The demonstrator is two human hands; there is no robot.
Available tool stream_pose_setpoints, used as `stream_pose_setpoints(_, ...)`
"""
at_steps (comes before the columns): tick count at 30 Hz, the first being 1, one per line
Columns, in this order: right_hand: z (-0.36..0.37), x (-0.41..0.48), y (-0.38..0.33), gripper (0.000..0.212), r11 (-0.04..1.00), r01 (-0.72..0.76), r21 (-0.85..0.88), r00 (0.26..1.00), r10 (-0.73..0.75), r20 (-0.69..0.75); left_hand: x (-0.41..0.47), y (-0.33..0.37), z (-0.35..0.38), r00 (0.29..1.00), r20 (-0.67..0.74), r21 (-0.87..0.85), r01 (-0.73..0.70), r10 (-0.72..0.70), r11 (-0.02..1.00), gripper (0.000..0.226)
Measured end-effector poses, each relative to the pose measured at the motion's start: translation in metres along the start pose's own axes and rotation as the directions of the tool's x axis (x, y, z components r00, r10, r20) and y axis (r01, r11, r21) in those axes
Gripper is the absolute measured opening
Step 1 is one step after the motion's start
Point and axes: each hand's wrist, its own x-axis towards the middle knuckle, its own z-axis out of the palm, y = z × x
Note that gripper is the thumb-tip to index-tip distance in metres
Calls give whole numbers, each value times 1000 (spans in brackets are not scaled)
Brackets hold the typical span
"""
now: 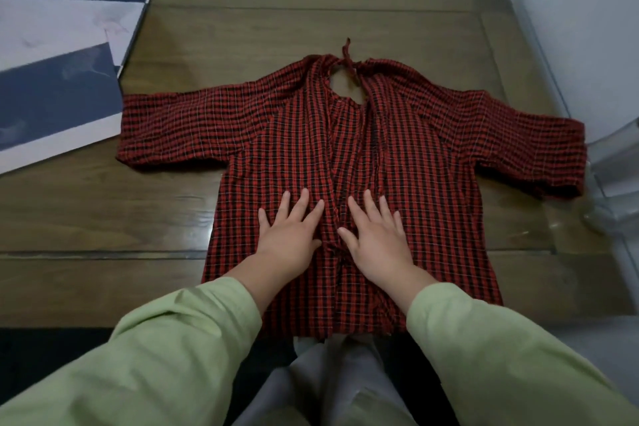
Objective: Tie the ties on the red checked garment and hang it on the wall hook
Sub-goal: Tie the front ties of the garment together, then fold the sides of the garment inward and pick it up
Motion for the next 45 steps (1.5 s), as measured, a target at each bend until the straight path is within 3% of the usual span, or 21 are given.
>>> stream_pose_setpoints(8, 10, -31, -2, 63, 999, -34, -7, 999, 34, -13, -26, 6, 10, 1000, 25, -8, 10, -9, 1000, 71)
stream_pose_setpoints(10, 6, -29, -8, 61, 996, -73, 55, 996, 75, -43, -25, 5, 6, 994, -112, -150, 5, -22, 989, 61)
stream_pose_setpoints(12, -2, -18, -18, 58, 993, -69, 92, 989, 81, -127, -13, -5, -4, 925, -355, -414, -27, -134, 910, 49)
stream_pose_setpoints(14, -9, -4, -29, 55, 993, -12, 116, 983, 33, -181, 3, -19, -21, 824, -429, -728, -73, -370, 681, 40)
stream_pose_setpoints(16, -15, 12, -44, 54, 981, 54, 184, 986, -23, -166, 21, -39, -38, 704, -309, -934, -98, -639, 344, 36)
stream_pose_setpoints(18, -18, 28, -60, 55, 963, 104, 249, 989, -73, -132, 35, -63, -52, 563, -115, -988, -147, -818, 38, 39)
stream_pose_setpoints(19, -20, 36, -68, 55, 956, 126, 263, 988, -98, -117, 39, -77, -57, 478, -32, -984, -171, -878, -57, 43)
stream_pose_setpoints(21, -22, 50, -81, 56, 947, 165, 275, 985, -143, -97, 45, -103, -63, 309, 138, -966, -170, -941, -197, 51)
stream_pose_setpoints(23, -22, 65, -95, 56, 939, 194, 284, 981, -182, -70, 48, -126, -67, 228, 279, -923, -206, -933, -326, 54)
stream_pose_setpoints(26, -16, 84, -111, 55, 946, 211, 248, 977, -209, -35, 53, -156, -71, 316, 332, -816, -376, -889, -438, 53)
stream_pose_setpoints(28, -11, 92, -114, 55, 954, 204, 217, 979, -204, -25, 52, -165, -80, 458, 384, -679, -449, -802, -581, 44)
stream_pose_setpoints(31, -3, 95, -115, 56, 964, 213, 161, 977, -211, -28, 51, -177, -98, 663, 378, -465, -467, -646, -752, 40)
stream_pose_setpoints(33, -2, 95, -113, 57, 960, 227, 163, 974, -226, -24, 50, -178, -110, 763, 360, -398, -395, -537, -828, 36)
stream_pose_setpoints(36, -7, 98, -108, 52, 938, 234, 254, 970, -244, 5, 55, -175, -126, 795, 310, -485, -339, -522, -806, 37)
stream_pose_setpoints(42, -29, 101, -95, 40, 842, 150, 518, 986, -169, -11, 67, -126, -159, 854, 63, -567, -396, -517, -722, 39)
stream_pose_setpoints(45, -41, 96, -85, 36, 783, 125, 609, 992, -98, -77, 71, -87, -164, 828, -56, -667, -447, -558, -597, 36)
